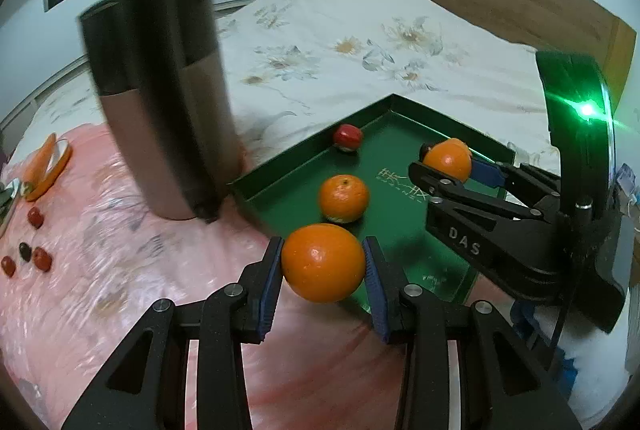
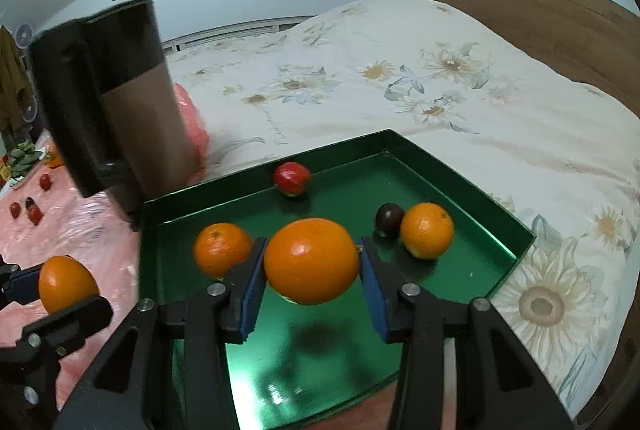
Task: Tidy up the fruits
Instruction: 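Carry both held oranges past the kettle to above the green tray, then lower both oranges into the green tray and open both grippers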
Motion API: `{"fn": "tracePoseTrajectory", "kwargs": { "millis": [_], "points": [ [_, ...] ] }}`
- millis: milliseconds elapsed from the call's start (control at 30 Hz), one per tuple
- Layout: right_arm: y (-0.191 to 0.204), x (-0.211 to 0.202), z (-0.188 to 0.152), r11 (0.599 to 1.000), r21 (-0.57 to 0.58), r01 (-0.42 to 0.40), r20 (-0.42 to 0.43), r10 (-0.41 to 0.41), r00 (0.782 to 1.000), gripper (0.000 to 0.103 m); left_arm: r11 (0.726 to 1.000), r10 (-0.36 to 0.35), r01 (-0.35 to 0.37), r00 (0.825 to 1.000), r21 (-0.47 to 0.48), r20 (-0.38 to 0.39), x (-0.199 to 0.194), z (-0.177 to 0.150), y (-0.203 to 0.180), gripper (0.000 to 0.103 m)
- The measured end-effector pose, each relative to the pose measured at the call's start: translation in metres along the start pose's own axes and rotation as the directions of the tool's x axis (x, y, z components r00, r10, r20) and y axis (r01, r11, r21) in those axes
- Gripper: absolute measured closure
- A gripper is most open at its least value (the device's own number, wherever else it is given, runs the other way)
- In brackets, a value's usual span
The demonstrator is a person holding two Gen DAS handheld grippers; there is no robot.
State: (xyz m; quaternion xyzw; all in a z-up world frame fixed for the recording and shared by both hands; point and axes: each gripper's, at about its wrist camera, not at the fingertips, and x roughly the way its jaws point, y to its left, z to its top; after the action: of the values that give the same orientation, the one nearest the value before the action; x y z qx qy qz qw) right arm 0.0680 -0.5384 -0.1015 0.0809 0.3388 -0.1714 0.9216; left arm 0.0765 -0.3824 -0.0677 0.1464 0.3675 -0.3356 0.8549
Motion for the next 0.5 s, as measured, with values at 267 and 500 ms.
{"fn": "tracePoseTrajectory", "kwargs": {
  "millis": [267, 500],
  "points": [
    [-0.004, 0.02, -0.003, 0.998, -0.035, 0.044, 0.011, -0.044, 0.999, 0.046, 0.999, 0.011, -0.01, 1.0, 0.051, -0.009, 0.033, 0.001, -0.017, 0.07],
    [-0.011, 0.027, -0.007, 0.996, -0.038, 0.077, 0.008, -0.077, 0.997, 0.046, 0.998, -0.001, 0.004, 0.999, 0.07, -0.037, 0.059, -0.007, -0.026, 0.07]
  ]
}}
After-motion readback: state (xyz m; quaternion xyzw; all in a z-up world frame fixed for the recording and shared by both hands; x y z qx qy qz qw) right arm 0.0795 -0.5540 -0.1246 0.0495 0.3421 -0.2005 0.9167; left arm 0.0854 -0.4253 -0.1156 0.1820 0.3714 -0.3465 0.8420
